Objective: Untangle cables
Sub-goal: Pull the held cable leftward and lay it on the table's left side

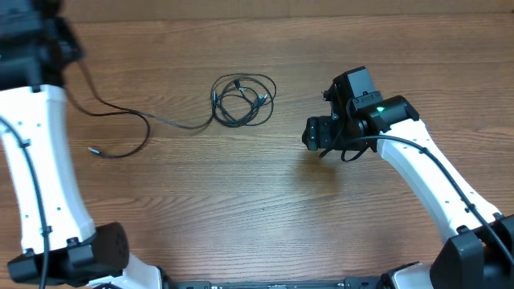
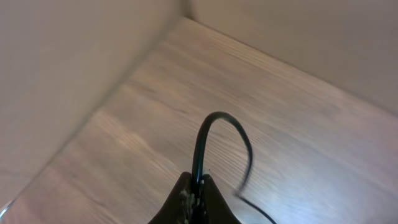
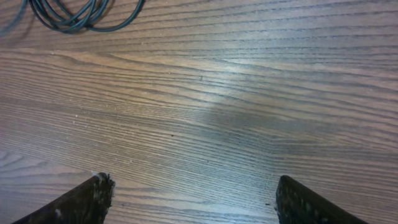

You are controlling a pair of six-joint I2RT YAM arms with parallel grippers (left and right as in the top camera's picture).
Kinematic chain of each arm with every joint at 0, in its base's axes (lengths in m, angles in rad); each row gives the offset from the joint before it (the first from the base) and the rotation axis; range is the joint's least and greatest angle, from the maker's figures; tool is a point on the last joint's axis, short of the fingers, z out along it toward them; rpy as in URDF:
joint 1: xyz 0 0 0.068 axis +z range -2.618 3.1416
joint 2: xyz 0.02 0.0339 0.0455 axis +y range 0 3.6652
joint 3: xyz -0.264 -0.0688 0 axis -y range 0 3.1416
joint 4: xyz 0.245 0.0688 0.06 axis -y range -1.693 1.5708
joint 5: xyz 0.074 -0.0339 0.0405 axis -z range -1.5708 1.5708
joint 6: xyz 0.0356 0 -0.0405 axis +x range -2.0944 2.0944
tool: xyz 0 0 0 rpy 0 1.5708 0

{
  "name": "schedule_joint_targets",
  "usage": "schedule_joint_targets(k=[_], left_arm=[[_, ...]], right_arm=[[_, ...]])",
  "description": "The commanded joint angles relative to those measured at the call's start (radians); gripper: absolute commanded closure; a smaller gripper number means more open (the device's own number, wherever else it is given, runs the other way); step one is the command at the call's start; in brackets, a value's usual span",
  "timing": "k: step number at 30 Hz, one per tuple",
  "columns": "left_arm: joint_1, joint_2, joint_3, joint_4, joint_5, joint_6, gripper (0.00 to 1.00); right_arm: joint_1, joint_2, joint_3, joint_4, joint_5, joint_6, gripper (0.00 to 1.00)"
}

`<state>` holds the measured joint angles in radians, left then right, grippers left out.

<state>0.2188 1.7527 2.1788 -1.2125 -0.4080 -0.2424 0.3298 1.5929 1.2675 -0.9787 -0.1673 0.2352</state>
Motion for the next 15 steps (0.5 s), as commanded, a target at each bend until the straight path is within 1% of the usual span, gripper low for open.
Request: schedule_joint_targets(k=[1, 3, 5, 11, 12, 13, 15], left_arm=[[0.123, -0.007, 0.002, 0.023, 0.016, -0.043, 0.96], [0.164, 0.001, 0.002, 0.023, 0.074, -0.043, 0.96], [0.184, 0.014, 0.002, 0.022, 0.087, -0.042, 0.96], [0.232, 0.087, 0.002, 0.013, -0.059, -0.045, 0.96], [0.241, 0.095, 0.002, 0.013, -0.076, -0.061, 0.96], [0.274, 0.106, 0.002, 0.013, -0.089, -0.108, 0.96], [0.311, 0.099, 0.005, 0.031, -0.054, -0.154, 0.96]], right_arm=[[0.001, -0.003, 0.001, 0.003, 0.010, -0.001, 0.18], [0.001, -0.003, 0.001, 0.003, 0.010, -0.001, 0.18], [0.001, -0.003, 0.001, 0.003, 0.010, -0.001, 0.18], [0.001, -0.003, 0.001, -0.007, 0.010, -0.001, 0.18], [0.001, -0.003, 0.001, -0.009, 0.010, -0.001, 0.18], [0.001, -0.003, 0.001, -0.010, 0.010, -0.001, 0.18], [0.001, -0.003, 0.001, -0.009, 0.010, -0.001, 0.18]])
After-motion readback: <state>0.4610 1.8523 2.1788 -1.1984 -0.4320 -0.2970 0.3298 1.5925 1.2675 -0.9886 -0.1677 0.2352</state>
